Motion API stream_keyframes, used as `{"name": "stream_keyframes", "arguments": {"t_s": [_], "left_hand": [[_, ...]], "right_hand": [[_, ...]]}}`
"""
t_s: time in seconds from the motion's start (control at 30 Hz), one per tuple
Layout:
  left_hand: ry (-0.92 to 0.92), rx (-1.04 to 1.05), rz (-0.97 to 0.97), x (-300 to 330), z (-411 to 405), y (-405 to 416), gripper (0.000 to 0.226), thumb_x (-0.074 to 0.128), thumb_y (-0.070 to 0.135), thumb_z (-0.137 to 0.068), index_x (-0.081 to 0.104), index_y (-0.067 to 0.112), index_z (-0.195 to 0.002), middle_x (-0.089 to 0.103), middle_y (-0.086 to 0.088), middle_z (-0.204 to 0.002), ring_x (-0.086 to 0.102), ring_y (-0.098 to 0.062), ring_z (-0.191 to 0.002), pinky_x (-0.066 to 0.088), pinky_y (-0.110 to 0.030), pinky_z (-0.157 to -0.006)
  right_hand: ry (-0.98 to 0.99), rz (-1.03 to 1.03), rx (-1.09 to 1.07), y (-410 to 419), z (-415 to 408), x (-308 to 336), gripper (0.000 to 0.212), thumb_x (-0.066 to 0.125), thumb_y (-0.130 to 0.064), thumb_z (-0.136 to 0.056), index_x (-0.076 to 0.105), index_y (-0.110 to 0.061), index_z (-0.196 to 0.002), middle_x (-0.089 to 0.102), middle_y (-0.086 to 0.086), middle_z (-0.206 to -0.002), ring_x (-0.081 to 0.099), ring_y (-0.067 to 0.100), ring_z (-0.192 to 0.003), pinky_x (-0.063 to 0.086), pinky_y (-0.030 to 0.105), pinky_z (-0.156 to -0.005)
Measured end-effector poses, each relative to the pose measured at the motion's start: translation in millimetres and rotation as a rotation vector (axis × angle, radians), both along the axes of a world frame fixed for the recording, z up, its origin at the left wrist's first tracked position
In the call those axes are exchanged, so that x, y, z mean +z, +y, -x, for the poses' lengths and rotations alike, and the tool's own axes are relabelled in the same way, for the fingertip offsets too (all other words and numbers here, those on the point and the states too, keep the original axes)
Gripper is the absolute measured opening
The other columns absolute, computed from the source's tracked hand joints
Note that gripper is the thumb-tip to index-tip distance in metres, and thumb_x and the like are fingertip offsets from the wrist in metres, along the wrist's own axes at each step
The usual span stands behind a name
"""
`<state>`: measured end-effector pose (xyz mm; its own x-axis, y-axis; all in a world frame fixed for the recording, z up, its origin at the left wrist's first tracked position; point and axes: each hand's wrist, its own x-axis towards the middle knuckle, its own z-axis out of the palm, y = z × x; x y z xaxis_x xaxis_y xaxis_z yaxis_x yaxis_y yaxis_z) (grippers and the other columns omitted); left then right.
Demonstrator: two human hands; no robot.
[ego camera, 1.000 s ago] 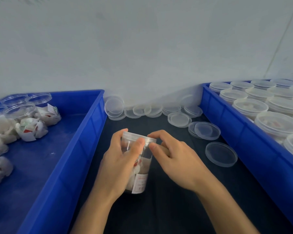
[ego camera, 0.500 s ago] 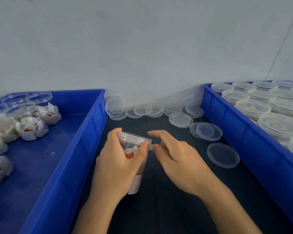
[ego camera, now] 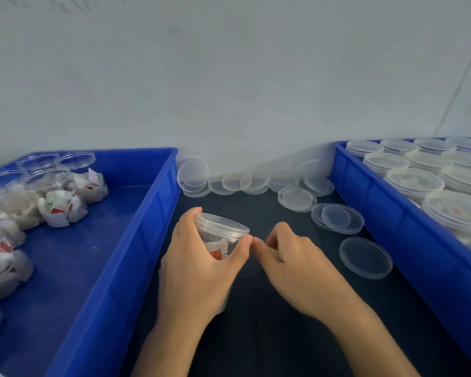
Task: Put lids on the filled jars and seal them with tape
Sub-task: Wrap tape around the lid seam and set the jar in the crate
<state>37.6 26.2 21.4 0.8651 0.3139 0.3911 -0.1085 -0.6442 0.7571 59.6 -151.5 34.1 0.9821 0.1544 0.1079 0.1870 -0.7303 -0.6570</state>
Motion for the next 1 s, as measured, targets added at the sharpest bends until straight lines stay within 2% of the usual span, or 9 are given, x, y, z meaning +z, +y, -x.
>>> {"name": "stream_keyframes", "arguments": {"t_s": [0.1, 0.2, 0.27, 0.4, 0.57, 0.7, 0.77, 0.9, 1.0], "left_hand": [[-0.016, 0.013, -0.034, 0.3, -0.9, -0.5, 0.098, 0.07, 0.081, -0.071, 0.04, 0.033, -0.151, 0.058, 0.018, -0.135, 0.059, -0.004, -0.113, 0.041, -0.011, -0.075], [-0.013, 0.007, -0.04, -1.6, -1.5, -0.1, 0.097, 0.071, 0.079, -0.072, 0.041, 0.033, -0.151, 0.058, 0.017, -0.137, 0.061, -0.006, -0.116, 0.048, -0.022, -0.081], [-0.004, 0.007, -0.029, -2.2, -2.1, 0.9, 0.097, 0.071, 0.078, -0.073, 0.041, 0.032, -0.152, 0.059, 0.017, -0.137, 0.062, -0.006, -0.116, 0.049, -0.023, -0.083], [0.02, -0.029, 0.094, -2.0, -2.8, 2.6, 0.1, 0.07, 0.083, -0.068, 0.043, 0.034, -0.151, 0.062, 0.021, -0.127, 0.064, 0.004, -0.108, 0.048, -0.016, -0.08], [0.052, -0.073, 0.188, 0.5, -3.6, 2.7, 0.105, 0.066, 0.091, -0.06, 0.046, 0.036, -0.148, 0.062, 0.029, -0.111, 0.054, 0.028, -0.101, 0.048, -0.015, -0.074], [0.075, -0.109, 0.202, 1.9, -2.6, 4.9, 0.094, 0.066, 0.089, -0.06, 0.049, 0.04, -0.139, 0.067, 0.032, -0.104, 0.059, 0.025, -0.099, 0.051, -0.01, -0.067], [0.085, -0.126, 0.199, 3.3, -1.6, 7.2, 0.085, 0.065, 0.088, -0.061, 0.047, 0.045, -0.132, 0.061, 0.046, -0.105, 0.058, 0.025, -0.098, 0.05, -0.005, -0.066], [0.117, -0.133, 0.219, 2.7, -3.3, 13.2, 0.087, 0.064, 0.088, -0.059, 0.055, 0.04, -0.131, 0.071, 0.026, -0.103, 0.065, 0.016, -0.097, 0.058, -0.021, -0.078], [0.137, -0.157, 0.258, 1.9, -4.2, 19.2, 0.08, 0.065, 0.085, -0.06, 0.06, 0.04, -0.126, 0.074, 0.025, -0.101, 0.07, 0.009, -0.093, 0.061, -0.03, -0.081]], "right_hand": [[0.036, 0.018, 0.004, 3.0, 1.3, 0.1, 0.049, 0.04, -0.067, -0.101, 0.05, -0.026, -0.076, 0.058, -0.002, -0.068, 0.051, 0.016, -0.059, 0.037, 0.031, -0.054], [0.062, 0.094, 0.103, 3.3, 1.7, 2.8, 0.052, 0.033, -0.058, -0.107, 0.054, -0.03, -0.069, 0.055, 0.004, -0.067, 0.049, 0.024, -0.062, 0.046, 0.044, -0.061], [0.084, 0.054, 0.083, 1.6, 0.2, 3.3, 0.064, 0.032, -0.066, -0.104, 0.062, -0.017, -0.077, 0.063, 0.006, -0.07, 0.057, 0.02, -0.063, 0.05, 0.042, -0.065], [0.082, -0.085, 0.094, -0.9, -1.9, 5.7, 0.063, 0.041, -0.065, -0.101, 0.064, -0.011, -0.078, 0.05, -0.005, -0.055, 0.04, 0.006, -0.049, 0.035, 0.028, -0.053], [-0.047, -0.086, 0.073, 1.3, -0.8, 6.7, 0.061, 0.049, -0.061, -0.1, 0.041, -0.008, -0.071, 0.033, -0.005, -0.056, 0.029, 0.009, -0.053, 0.029, 0.032, -0.052], [-0.09, -0.073, 0.084, -0.8, -0.9, 6.1, 0.057, 0.05, -0.062, -0.096, 0.035, -0.016, -0.066, 0.031, -0.006, -0.053, 0.028, 0.011, -0.051, 0.027, 0.03, -0.051], [-0.106, -0.07, 0.106, -1.4, -0.2, 6.1, 0.058, 0.046, -0.066, -0.092, 0.037, -0.015, -0.067, 0.032, -0.005, -0.052, 0.028, 0.011, -0.051, 0.028, 0.031, -0.051], [-0.131, -0.08, 0.123, -1.6, -0.3, 5.8, 0.057, 0.046, -0.066, -0.089, 0.037, -0.014, -0.069, 0.031, -0.004, -0.053, 0.027, 0.01, -0.051, 0.026, 0.029, -0.049], [-0.135, -0.106, 0.143, -1.6, -0.5, 5.1, 0.055, 0.051, -0.059, -0.094, 0.037, -0.012, -0.068, 0.031, -0.004, -0.052, 0.027, 0.01, -0.051, 0.025, 0.025, -0.047]]}}
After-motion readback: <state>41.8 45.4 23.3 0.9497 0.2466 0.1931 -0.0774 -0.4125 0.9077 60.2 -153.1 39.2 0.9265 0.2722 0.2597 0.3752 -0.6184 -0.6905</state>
